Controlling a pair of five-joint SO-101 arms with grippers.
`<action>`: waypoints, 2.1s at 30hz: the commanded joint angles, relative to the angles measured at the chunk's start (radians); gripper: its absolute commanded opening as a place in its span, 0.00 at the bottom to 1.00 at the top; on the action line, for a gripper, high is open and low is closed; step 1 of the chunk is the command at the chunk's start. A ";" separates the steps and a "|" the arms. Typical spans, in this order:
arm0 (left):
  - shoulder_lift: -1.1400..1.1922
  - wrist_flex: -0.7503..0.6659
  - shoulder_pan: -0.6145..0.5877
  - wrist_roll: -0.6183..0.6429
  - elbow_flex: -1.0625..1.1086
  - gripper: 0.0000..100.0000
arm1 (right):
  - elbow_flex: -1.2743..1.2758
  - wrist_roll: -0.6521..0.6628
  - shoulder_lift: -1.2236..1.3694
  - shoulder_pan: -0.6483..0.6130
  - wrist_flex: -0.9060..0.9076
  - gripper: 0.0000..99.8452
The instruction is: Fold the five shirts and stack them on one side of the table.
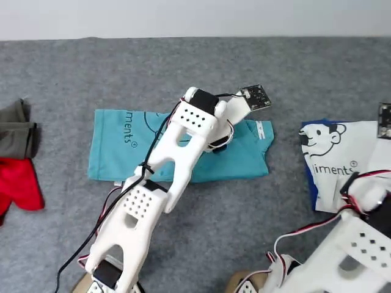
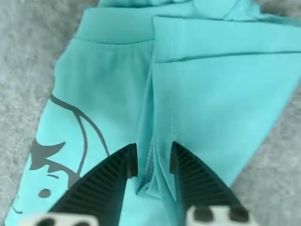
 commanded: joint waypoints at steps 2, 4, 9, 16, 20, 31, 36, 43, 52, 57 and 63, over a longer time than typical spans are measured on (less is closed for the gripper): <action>-0.017 0.037 -0.018 0.000 -0.143 0.12 | -0.003 0.008 -0.021 0.012 0.039 0.01; -0.034 0.075 -0.017 -0.003 -0.205 0.10 | -0.003 0.008 -0.021 0.012 0.039 0.01; -0.161 0.078 -0.014 0.002 -0.186 0.07 | -0.008 0.008 -0.022 0.012 0.039 0.01; -0.508 0.078 0.081 0.002 0.260 0.07 | -0.008 0.008 -0.022 0.012 0.039 0.01; -0.640 0.048 0.129 -0.003 0.608 0.07 | -0.008 0.008 -0.022 0.012 0.039 0.01; -0.592 -0.293 -0.064 -0.005 0.966 0.02 | -0.005 0.008 -0.022 0.012 0.039 0.01; -0.500 -0.269 -0.080 -0.003 0.940 0.01 | -0.003 0.008 -0.038 0.012 0.039 0.01; -0.580 -0.114 -0.032 0.029 0.730 0.01 | 0.040 0.008 -0.108 0.007 0.039 0.01; -0.658 0.035 -0.227 0.203 0.504 0.02 | 0.121 0.011 -0.183 0.007 0.039 0.01; -0.658 0.075 -0.494 0.278 0.526 0.15 | 0.153 0.011 -0.194 0.007 0.039 0.01; -0.574 0.072 -0.710 0.224 0.530 0.21 | 0.153 0.011 -0.191 0.005 0.038 0.01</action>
